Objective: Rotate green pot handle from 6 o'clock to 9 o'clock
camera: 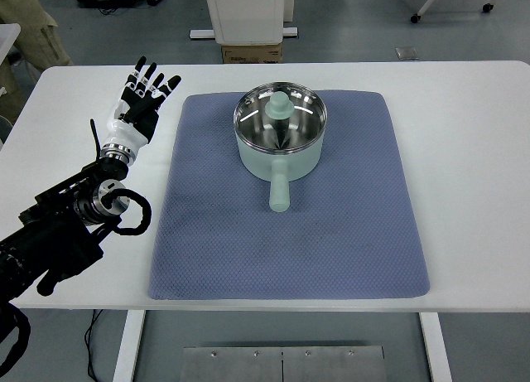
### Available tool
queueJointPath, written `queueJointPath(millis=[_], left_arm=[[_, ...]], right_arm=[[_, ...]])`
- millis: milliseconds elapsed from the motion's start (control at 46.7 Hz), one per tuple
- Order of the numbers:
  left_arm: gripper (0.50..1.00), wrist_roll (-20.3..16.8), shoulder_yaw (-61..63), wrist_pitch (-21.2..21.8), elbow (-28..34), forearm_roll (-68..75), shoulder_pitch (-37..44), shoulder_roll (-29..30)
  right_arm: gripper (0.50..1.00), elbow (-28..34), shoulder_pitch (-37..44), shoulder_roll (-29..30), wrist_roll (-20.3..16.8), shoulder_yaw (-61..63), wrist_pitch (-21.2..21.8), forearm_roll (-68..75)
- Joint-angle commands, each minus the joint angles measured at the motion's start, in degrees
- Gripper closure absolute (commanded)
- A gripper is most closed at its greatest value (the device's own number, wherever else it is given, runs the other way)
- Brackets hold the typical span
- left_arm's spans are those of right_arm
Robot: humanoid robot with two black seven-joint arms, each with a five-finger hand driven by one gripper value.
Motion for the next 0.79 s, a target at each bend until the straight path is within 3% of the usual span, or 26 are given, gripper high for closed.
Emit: queueJointPath(millis=[0,770], left_arm=[[0.5,-0.09,0.0,0.0,-0.08,0.0,-0.07,0.03],[0.5,-0.18,0.0,0.09,-0.08,0.0,-0.33,0.11]], right_arm=[[0.5,0.02,0.0,0.0,0.0,0.0,0.01,0.0],[0.5,-0.07,0.0,0.0,0.0,0.0,0.01,0.0]])
